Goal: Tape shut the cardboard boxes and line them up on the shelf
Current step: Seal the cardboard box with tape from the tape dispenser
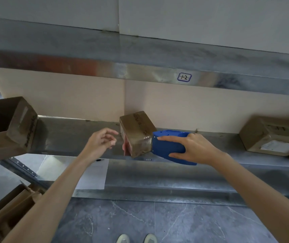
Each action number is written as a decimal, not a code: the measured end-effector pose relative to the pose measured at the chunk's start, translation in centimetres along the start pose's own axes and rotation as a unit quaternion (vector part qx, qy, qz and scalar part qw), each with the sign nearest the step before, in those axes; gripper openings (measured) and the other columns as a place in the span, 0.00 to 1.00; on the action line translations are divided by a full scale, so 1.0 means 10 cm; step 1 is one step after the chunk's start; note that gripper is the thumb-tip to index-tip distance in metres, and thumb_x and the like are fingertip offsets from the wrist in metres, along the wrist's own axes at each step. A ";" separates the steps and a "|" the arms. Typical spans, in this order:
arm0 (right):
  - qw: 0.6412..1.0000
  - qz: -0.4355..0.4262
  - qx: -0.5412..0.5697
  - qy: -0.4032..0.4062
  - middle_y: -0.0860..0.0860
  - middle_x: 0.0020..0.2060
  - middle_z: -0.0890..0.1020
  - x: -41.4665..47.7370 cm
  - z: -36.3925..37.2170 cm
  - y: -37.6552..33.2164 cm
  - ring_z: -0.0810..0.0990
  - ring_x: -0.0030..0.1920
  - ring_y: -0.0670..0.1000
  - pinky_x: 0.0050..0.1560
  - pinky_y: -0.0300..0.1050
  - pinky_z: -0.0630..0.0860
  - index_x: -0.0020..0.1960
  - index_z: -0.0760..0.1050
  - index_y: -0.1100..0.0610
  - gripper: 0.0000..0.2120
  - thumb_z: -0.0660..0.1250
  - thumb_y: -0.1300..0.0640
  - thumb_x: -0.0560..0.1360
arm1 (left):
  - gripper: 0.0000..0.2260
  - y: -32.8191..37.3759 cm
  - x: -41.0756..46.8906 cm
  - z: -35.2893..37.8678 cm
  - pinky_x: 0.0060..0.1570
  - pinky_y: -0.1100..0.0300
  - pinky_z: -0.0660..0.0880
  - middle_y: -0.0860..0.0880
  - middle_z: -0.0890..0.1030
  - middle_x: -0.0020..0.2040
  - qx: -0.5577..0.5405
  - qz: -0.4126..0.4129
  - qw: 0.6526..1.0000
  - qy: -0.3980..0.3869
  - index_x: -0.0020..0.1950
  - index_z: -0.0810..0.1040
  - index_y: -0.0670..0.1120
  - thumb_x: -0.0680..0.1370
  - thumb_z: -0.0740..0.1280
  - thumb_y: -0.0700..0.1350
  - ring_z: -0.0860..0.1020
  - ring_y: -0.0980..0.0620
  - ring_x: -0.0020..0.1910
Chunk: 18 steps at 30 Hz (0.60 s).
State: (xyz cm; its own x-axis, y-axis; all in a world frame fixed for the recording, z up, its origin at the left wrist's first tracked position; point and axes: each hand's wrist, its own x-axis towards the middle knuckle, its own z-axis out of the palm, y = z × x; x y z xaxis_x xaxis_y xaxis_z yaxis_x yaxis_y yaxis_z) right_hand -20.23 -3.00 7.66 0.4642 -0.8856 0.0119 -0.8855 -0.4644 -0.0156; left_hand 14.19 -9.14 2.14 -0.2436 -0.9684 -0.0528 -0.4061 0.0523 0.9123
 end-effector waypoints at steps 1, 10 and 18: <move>1.000 0.008 0.003 -0.007 0.43 0.32 0.77 -0.01 0.02 0.01 0.64 0.25 0.39 0.30 0.30 0.56 0.74 0.48 0.28 0.31 0.61 0.38 0.77 | 0.13 0.00 -0.03 0.08 0.47 0.59 0.80 0.49 0.83 0.46 -0.009 0.003 1.000 0.001 0.54 0.79 0.52 0.77 0.69 0.34 0.82 0.54 0.45; 0.997 0.060 0.009 -0.045 0.44 0.49 0.83 -0.14 0.10 0.18 0.69 0.32 0.42 0.37 0.35 0.68 0.70 0.42 0.27 0.31 0.61 0.38 0.78 | 0.14 -0.02 -0.02 0.51 0.42 0.68 0.78 0.53 0.84 0.43 -0.021 0.030 0.996 0.086 0.52 0.80 0.49 0.72 0.75 0.34 0.82 0.59 0.40; 0.996 0.072 0.001 -0.054 0.44 0.50 0.83 -0.13 0.16 0.22 0.66 0.31 0.41 0.32 0.31 0.60 0.71 0.44 0.28 0.31 0.61 0.38 0.78 | 0.17 -0.07 0.04 0.61 0.42 0.69 0.77 0.60 0.79 0.59 0.003 0.057 0.995 0.087 0.53 0.78 0.54 0.74 0.72 0.32 0.80 0.61 0.38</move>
State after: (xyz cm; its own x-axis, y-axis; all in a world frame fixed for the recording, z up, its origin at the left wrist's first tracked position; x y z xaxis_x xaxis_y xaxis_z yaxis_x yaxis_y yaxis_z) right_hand -22.73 -2.90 6.04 0.3320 -0.9382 -0.0981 -0.9430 -0.3325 -0.0117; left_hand 8.98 -8.04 -0.99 -0.1333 -0.9835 0.1221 -0.3904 0.1654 0.9057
